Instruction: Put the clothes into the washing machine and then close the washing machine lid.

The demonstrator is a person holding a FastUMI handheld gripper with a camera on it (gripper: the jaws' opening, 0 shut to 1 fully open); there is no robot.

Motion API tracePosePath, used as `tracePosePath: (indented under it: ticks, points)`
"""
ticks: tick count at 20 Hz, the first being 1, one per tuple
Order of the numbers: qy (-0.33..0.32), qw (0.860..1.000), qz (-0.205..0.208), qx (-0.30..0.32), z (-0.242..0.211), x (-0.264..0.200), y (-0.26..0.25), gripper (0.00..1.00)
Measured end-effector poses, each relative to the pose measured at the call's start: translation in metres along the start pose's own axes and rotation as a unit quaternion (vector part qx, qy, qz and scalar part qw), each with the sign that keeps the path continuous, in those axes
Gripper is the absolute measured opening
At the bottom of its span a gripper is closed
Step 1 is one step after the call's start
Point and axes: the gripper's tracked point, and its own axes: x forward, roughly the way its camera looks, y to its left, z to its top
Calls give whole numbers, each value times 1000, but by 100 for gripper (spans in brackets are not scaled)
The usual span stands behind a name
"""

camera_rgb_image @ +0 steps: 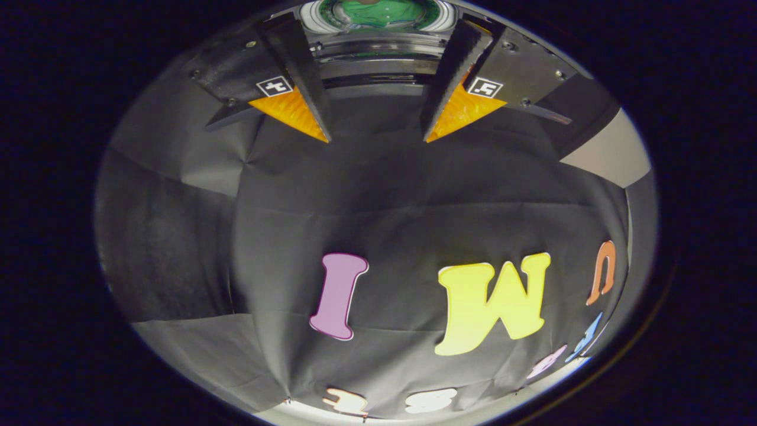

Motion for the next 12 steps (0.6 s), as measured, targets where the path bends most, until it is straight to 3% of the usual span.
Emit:
tracePosePath:
  ticks: [12]
  points:
    - [-21, 1000, 2, 0, -18, -42, -5, 93]
